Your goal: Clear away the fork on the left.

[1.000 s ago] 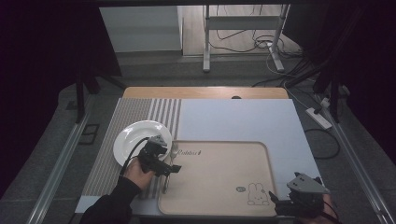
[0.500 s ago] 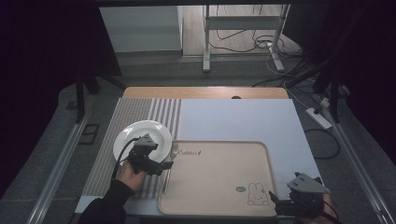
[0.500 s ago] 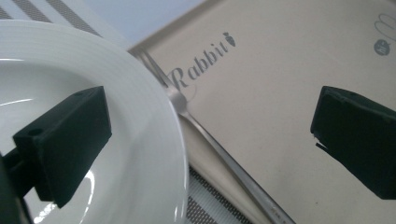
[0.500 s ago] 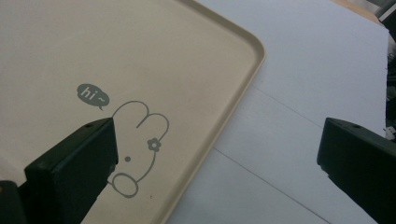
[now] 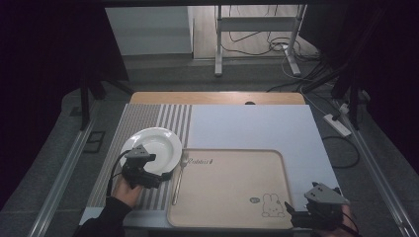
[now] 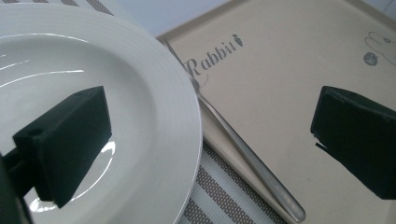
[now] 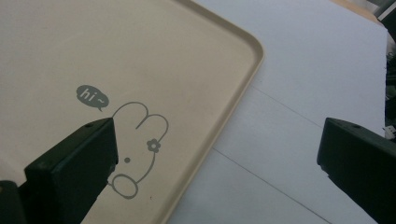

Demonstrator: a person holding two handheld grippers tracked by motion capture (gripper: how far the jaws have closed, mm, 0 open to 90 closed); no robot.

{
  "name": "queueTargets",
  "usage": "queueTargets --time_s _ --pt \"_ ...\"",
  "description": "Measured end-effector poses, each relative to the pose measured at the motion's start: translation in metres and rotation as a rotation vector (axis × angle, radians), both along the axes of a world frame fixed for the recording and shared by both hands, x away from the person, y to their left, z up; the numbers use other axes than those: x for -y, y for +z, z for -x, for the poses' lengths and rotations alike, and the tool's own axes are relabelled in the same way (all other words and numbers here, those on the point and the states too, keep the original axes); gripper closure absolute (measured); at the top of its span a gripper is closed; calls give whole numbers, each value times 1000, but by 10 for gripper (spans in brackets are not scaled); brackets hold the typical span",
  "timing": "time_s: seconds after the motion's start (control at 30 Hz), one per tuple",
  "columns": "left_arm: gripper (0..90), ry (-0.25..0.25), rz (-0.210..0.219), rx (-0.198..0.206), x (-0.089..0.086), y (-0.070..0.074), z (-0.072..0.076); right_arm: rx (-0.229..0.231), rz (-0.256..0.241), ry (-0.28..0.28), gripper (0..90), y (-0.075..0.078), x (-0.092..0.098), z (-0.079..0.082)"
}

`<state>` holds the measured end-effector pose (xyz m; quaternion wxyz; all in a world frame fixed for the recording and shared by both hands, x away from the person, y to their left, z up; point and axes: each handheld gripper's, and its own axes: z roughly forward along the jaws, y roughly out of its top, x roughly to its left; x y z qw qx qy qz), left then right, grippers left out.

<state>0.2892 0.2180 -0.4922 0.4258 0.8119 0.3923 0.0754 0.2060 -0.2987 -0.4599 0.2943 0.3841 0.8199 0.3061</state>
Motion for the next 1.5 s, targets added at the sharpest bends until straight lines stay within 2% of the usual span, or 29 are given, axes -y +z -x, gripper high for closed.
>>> queueTargets --time_s 0.4,0.6,0.83,1.07,1.4,1.5 --pt "0 38 37 -9 -19 -1 17 -2 2 -3 0 0 0 0" --pt "0 50 43 -20 -28 -2 27 -2 1 -5 0 0 0 -1" --pt "0 69 28 -17 -35 -2 38 -3 3 -8 0 0 0 -1" --pt "0 91 -15 -21 -41 -3 49 -4 4 -9 0 0 0 -1" --pt "0 120 -3 8 -49 0 61 -3 -2 -13 0 0 0 -1" --pt "0 127 -11 19 -51 1 65 -3 -5 -18 0 0 0 -1"
